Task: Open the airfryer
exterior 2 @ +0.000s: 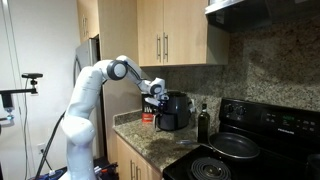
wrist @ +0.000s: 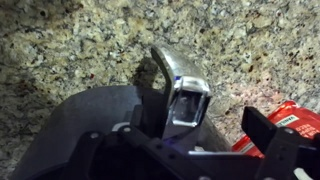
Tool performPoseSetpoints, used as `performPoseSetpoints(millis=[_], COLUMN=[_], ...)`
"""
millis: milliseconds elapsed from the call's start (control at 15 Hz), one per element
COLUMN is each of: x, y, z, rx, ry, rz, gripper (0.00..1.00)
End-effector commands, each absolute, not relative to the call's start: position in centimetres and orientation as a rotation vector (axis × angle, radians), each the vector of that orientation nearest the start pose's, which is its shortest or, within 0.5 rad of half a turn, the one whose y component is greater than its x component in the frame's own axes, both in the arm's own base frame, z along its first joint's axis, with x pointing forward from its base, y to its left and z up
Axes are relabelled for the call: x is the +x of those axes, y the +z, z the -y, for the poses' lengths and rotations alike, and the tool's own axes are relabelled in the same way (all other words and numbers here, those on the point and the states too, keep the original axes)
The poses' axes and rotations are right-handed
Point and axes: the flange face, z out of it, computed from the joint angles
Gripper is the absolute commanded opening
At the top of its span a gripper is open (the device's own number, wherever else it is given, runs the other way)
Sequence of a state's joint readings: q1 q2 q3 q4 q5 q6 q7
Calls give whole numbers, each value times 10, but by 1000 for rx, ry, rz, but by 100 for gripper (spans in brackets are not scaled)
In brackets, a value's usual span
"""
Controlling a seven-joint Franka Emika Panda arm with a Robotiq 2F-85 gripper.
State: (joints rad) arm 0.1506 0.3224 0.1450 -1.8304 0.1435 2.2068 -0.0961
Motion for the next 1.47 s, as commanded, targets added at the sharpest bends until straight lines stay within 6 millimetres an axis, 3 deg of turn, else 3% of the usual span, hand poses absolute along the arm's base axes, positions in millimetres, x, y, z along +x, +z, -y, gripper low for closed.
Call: performPoseSetpoints(millis=[0, 267, 467, 533, 667, 800, 1000, 1200, 1400], x=[611, 610, 605, 605, 609, 616, 617, 615, 610], y=[366, 367, 365, 364, 364, 368, 369, 369, 368], z=[-185, -184, -185, -186, -186, -187, -185, -184, -186], rx=[-2939, -2986, -2988, -2967, -2958, -2957, -2997, -3065, -3101], ry=[-62, -57, 50, 61, -75, -246, -349, -357, -199], rz=[447, 389, 322, 312, 307, 305, 277, 216, 134], gripper=[100, 100, 96, 74, 71, 56, 35, 14, 10])
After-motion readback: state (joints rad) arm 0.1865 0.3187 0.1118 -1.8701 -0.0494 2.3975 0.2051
